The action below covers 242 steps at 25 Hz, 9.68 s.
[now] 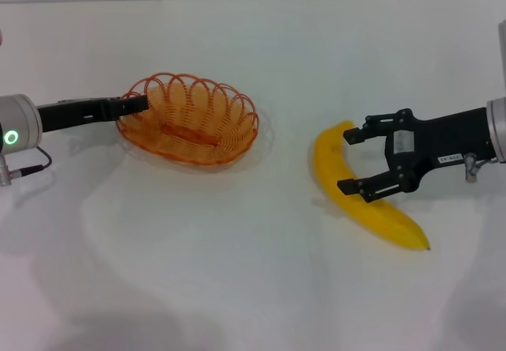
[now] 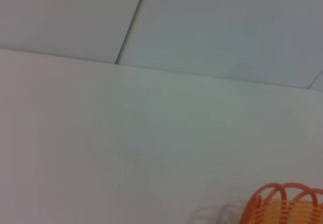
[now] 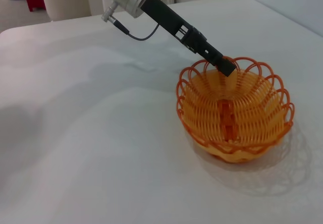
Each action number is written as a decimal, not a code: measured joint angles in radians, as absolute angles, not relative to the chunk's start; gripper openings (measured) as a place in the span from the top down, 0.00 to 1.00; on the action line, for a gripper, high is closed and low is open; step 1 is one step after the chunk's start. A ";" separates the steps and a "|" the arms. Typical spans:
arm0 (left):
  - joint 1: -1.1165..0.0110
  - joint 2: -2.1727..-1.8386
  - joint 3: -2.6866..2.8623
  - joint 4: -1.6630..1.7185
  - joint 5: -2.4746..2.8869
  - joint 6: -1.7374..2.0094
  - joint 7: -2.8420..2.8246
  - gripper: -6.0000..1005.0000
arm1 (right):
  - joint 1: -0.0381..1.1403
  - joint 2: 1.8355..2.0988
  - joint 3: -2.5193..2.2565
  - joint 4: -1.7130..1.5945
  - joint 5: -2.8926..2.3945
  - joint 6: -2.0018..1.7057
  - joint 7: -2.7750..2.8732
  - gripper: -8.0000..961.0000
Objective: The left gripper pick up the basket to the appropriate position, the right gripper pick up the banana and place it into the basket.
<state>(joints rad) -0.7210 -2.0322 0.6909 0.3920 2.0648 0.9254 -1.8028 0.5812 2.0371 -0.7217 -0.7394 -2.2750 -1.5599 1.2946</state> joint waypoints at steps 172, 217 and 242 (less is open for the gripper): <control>-0.448 -2.039 0.692 0.425 1.661 1.367 -0.894 0.12 | 0.829 2.049 -1.776 -0.972 -2.138 -0.876 2.112 0.45; -0.423 -2.036 0.683 0.425 1.655 1.373 -0.891 0.12 | 0.482 2.034 -1.033 -0.726 -1.801 -1.425 1.332 0.13; -0.406 -2.030 0.692 0.427 1.753 1.286 -0.888 0.12 | 0.434 2.025 -1.003 -0.638 -1.803 -1.418 1.237 0.13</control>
